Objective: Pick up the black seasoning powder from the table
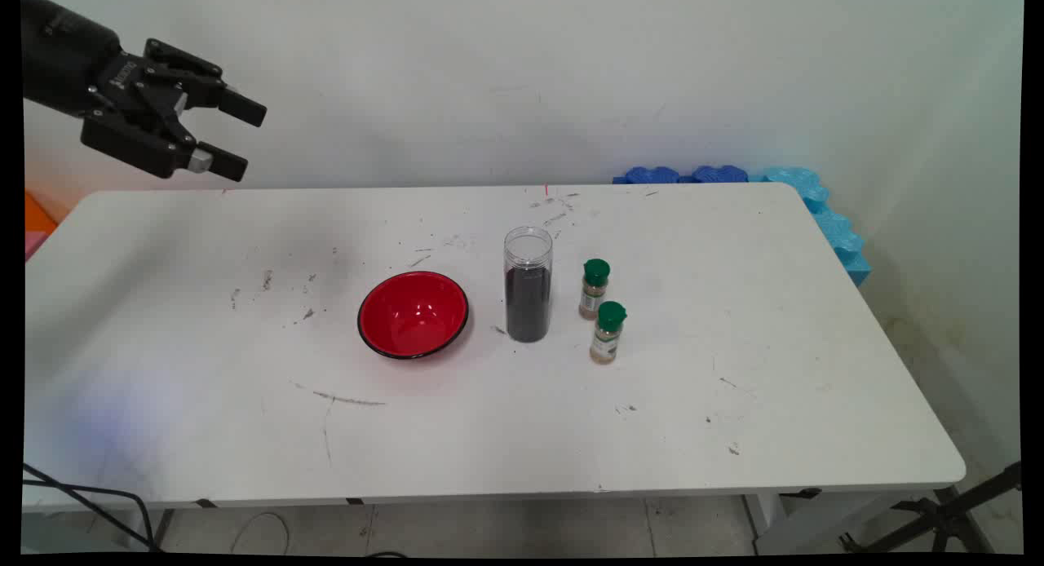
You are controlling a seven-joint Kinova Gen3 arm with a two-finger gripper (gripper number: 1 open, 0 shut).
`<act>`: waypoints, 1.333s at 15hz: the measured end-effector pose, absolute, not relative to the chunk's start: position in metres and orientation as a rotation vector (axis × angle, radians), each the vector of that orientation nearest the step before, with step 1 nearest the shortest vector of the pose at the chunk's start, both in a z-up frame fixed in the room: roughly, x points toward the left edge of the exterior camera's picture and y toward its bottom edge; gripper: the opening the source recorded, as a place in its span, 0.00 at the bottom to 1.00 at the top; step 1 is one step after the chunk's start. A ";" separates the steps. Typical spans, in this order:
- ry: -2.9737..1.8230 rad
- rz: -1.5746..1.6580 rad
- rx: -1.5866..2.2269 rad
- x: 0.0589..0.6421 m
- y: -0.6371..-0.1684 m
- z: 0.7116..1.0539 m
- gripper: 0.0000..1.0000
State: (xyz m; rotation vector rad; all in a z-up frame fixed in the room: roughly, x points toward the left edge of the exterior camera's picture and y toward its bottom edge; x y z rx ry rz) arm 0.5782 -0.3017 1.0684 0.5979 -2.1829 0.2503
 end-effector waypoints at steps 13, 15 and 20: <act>-2.205 0.255 0.701 0.591 -0.323 1.018 1.00; -2.210 0.263 0.733 0.582 -0.325 1.000 1.00; -2.221 0.264 0.766 0.544 -0.332 0.952 1.00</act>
